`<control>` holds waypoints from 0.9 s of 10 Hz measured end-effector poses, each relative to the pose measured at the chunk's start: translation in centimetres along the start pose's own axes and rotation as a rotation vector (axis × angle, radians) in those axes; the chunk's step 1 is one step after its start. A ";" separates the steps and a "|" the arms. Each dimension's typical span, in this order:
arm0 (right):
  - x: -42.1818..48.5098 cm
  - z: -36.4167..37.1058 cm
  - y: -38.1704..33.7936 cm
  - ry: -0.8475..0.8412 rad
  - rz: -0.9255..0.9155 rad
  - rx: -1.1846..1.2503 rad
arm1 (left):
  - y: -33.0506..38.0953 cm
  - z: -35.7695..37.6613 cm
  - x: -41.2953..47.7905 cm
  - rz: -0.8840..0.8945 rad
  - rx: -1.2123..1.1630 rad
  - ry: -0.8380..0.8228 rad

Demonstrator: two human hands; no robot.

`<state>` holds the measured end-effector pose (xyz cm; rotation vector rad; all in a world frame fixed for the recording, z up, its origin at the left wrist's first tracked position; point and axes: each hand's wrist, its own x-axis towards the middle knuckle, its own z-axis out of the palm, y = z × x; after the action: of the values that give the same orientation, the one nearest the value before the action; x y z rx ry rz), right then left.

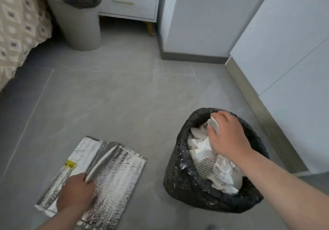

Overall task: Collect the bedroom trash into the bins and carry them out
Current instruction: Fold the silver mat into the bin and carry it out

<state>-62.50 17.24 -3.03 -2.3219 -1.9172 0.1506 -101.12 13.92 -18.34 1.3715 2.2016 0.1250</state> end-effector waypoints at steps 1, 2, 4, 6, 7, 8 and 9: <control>0.9 -1.1 4.0 -0.003 0.237 -0.174 | -1.7 0.3 2.0 -0.046 -0.152 -0.058; 0.5 -1.7 7.2 -0.108 0.353 -0.053 | -4.7 2.9 5.3 -0.028 -0.249 -0.072; -0.3 -1.6 9.3 -0.060 0.353 0.139 | 5.7 -4.6 -1.3 0.042 -0.458 -0.036; -0.3 -1.5 8.1 -0.068 0.387 0.280 | 15.0 -13.5 -6.1 0.214 -0.735 0.225; -0.4 -1.7 7.1 -0.096 0.388 0.356 | 18.7 -17.3 -8.5 0.284 -0.954 0.266; -0.7 -2.4 6.4 -0.128 0.411 0.427 | 21.7 -19.1 -10.4 0.363 -1.173 0.129; -1.2 -2.5 5.6 -0.158 0.413 0.462 | 24.1 -18.5 -12.2 0.424 -1.137 -0.005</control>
<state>-56.87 14.89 -1.46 -2.3803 -1.2473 0.7473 -86.60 18.66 10.58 1.0640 1.3244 1.2823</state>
